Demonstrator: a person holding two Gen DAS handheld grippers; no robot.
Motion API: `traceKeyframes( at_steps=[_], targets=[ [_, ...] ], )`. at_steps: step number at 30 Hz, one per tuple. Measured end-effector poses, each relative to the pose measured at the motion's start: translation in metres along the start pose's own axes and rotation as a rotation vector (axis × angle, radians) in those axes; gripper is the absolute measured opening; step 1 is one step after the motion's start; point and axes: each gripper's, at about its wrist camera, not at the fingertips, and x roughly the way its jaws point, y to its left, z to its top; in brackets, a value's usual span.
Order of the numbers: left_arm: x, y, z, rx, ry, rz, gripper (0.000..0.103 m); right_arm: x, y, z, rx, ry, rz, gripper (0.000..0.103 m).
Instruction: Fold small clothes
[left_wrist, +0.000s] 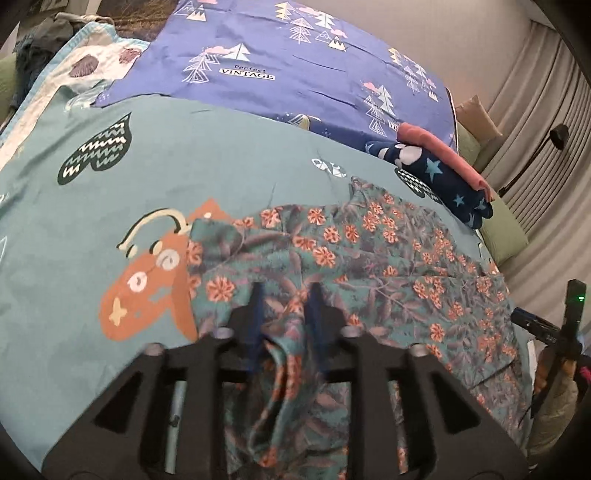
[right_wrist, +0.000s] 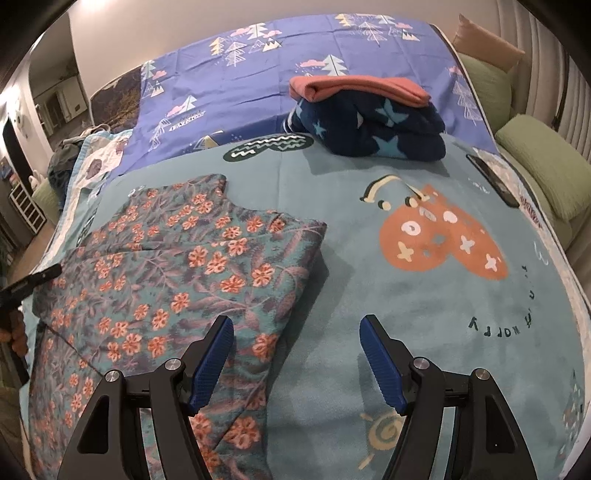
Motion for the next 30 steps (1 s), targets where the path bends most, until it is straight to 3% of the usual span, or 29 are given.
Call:
traceKeyframes(
  at_steps=[1, 5, 6, 7, 8, 12, 15, 17, 20, 22, 27, 28, 29, 30],
  targets=[
    [-0.001, 0.000, 0.001, -0.002, 0.002, 0.007, 0.048, 0.002, -0.003, 0.002, 0.010, 0.007, 0.003, 0.073],
    [0.005, -0.002, 0.002, 0.002, 0.032, 0.000, 0.050, 0.010, -0.017, 0.012, 0.087, 0.027, 0.063, 0.073],
    [0.006, -0.002, 0.001, -0.002, 0.031, -0.016, 0.044, 0.014, -0.019, 0.015, 0.107, 0.034, 0.083, 0.073],
    [0.005, -0.003, 0.002, -0.004, 0.018, -0.036, 0.014, 0.017, -0.023, 0.018, 0.131, 0.042, 0.102, 0.073],
    [0.001, -0.005, 0.004, 0.005, -0.004, -0.067, 0.008, 0.022, -0.026, 0.021, 0.158, 0.051, 0.119, 0.073],
    [-0.033, -0.017, 0.013, 0.063, -0.172, -0.113, 0.008, 0.033, -0.029, 0.033, 0.201, 0.064, 0.154, 0.073],
    [-0.035, -0.012, 0.020, 0.096, -0.200, -0.006, 0.010, 0.035, -0.022, 0.040, 0.164, 0.051, 0.145, 0.073],
    [-0.022, 0.002, 0.019, 0.065, -0.151, 0.038, 0.016, 0.040, -0.020, 0.043, 0.162, 0.053, 0.148, 0.073],
    [-0.009, 0.025, 0.014, -0.013, -0.100, 0.077, 0.033, 0.051, -0.022, 0.047, 0.189, 0.071, 0.169, 0.073],
    [-0.012, 0.039, 0.009, -0.086, -0.107, 0.066, 0.051, 0.057, -0.023, 0.048, 0.207, 0.087, 0.182, 0.073],
    [0.000, 0.054, 0.009, -0.168, -0.042, 0.004, 0.062, 0.063, -0.021, 0.051, 0.194, 0.083, 0.216, 0.072],
    [0.003, 0.053, 0.010, -0.169, -0.028, -0.001, 0.064, 0.064, -0.019, 0.053, 0.184, 0.082, 0.234, 0.061],
    [0.009, 0.051, 0.012, -0.168, -0.012, -0.009, 0.064, 0.065, -0.016, 0.054, 0.168, 0.081, 0.251, 0.041],
    [0.017, 0.048, 0.015, -0.163, 0.008, -0.009, 0.064, 0.067, -0.012, 0.056, 0.148, 0.087, 0.259, 0.006]
  ],
)
